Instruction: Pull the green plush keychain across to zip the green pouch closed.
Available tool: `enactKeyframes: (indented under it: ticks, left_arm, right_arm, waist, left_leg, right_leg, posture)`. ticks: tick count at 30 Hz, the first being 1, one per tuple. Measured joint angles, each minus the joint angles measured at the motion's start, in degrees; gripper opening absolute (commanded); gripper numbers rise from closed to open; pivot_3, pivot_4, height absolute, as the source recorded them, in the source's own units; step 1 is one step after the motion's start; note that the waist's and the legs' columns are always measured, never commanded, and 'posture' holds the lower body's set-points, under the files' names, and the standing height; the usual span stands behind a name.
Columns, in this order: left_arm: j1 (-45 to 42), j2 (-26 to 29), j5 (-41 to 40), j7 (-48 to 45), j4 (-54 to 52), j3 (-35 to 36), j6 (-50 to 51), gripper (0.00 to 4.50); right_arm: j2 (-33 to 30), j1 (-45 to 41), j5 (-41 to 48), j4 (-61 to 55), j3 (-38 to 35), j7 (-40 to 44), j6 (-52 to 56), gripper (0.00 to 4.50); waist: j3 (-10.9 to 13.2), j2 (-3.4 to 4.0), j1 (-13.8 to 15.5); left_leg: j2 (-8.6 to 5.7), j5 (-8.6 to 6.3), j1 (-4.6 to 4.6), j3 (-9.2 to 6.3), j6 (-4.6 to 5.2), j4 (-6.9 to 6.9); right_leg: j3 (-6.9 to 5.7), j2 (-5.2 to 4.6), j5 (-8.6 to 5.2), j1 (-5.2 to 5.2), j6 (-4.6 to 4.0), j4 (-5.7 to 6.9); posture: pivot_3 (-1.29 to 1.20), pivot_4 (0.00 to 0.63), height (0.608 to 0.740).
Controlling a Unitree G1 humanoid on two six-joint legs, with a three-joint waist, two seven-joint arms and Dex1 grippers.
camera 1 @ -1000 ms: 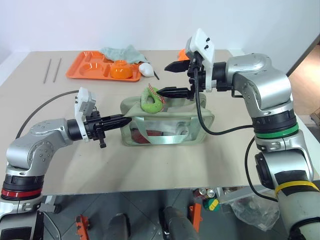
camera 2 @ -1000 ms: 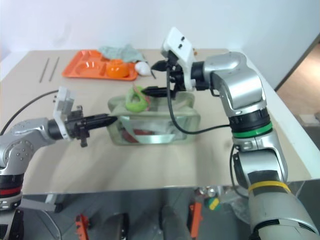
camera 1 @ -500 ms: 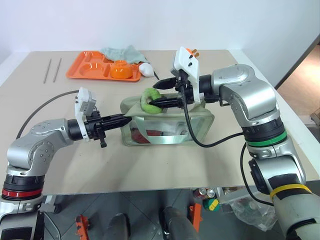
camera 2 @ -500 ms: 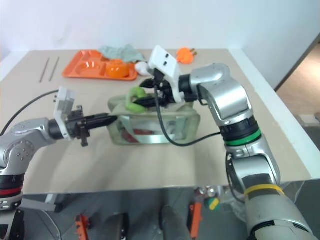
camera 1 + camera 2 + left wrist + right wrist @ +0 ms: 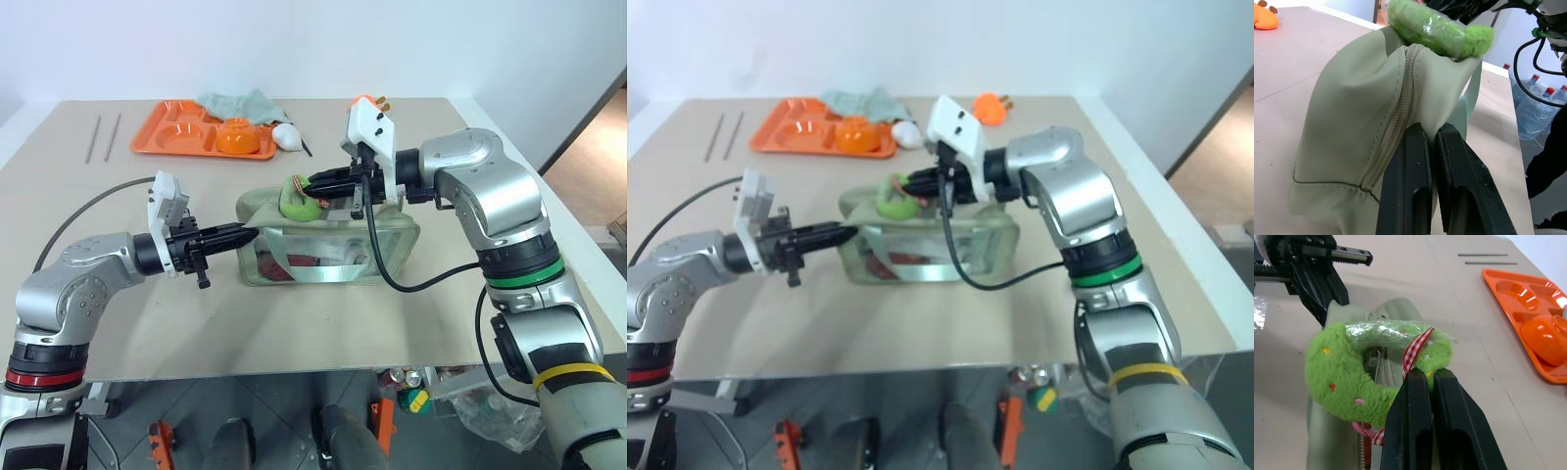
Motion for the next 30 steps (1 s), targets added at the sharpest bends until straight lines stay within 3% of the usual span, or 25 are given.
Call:
enactKeyframes:
  ticks: [7,17,23,30]
  left_arm:
    - [-0.12,-0.97,-0.03,0.04,-0.01,-0.3,-0.09,0.0]
    - [-0.12,-1.3,0.18,0.04,0.1,-0.45,-0.66,0.0]
    - [-0.21,-1.64,0.28,0.01,0.05,-0.85,-0.69,0.0]
    - [-0.32,-1.82,0.03,-0.08,-0.07,-1.85,-0.62,0.0]
  right_arm:
    - [-8.49,-3.04,2.05,4.21,-6.98,3.0,-2.9,0.02]
    - [-21.54,-0.38,-3.07,7.91,-8.26,7.69,-18.01,0.02]
    - [-30.42,5.48,-17.72,12.34,-3.5,4.08,-34.51,0.02]
    - [-32.01,15.32,-28.07,14.36,0.66,-2.86,-42.97,0.02]
  waist:
    - [0.0,0.0,0.21]
    - [0.0,0.0,0.16]
    - [0.0,0.0,0.34]
    - [-0.03,-0.04,0.4]
  left_leg:
    - [-0.01,-0.01,-0.02,0.02,0.01,-0.02]
    - [-0.04,-0.01,0.01,0.1,0.01,-0.01]
    - [-0.1,0.0,0.03,0.24,0.0,0.01]
    - [-0.16,0.0,0.11,0.31,-0.01,0.07]
  right_leg:
    - [0.0,-0.02,-0.02,0.0,0.01,-0.06]
    - [0.08,-0.04,-0.02,0.02,0.03,-0.08]
    - [0.18,-0.11,-0.12,0.02,-0.12,-0.12]
    - [0.3,-0.15,-0.06,0.11,-0.02,-0.13]
  posture:
    - [0.0,0.15,0.74]
    - [0.0,0.15,0.74]
    - [0.0,0.15,0.74]
    - [0.0,0.15,0.74]
